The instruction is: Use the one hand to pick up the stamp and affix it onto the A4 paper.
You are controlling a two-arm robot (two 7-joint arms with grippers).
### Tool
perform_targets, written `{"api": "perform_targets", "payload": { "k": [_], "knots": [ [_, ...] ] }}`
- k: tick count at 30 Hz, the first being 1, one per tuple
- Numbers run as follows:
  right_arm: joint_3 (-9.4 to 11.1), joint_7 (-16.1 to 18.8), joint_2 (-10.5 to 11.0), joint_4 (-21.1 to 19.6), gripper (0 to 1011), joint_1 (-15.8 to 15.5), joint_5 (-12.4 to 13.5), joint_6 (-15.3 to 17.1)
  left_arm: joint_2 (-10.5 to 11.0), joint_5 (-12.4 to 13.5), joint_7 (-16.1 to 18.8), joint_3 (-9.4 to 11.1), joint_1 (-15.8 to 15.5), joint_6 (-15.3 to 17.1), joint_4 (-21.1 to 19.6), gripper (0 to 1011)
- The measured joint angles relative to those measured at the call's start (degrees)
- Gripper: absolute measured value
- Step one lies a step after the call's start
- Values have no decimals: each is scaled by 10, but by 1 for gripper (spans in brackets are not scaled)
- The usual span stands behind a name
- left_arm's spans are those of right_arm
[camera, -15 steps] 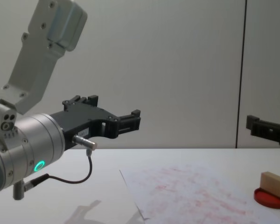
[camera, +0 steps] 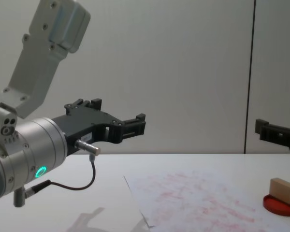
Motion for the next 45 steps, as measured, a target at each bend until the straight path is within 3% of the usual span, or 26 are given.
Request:
{"api": "perform_targets", "payload": {
  "k": [16, 27, 45],
  "knots": [
    [8, 9, 5, 13, 1001, 3, 16, 11, 0, 0, 0, 0, 0, 0, 0, 993],
    [23, 32, 16, 51, 1001, 13, 37, 24, 0, 0, 0, 0, 0, 0, 0, 993],
    [35, 74, 23, 118, 1001, 39, 49, 29, 0, 0, 0, 0, 0, 0, 0, 993]
  ]
}}
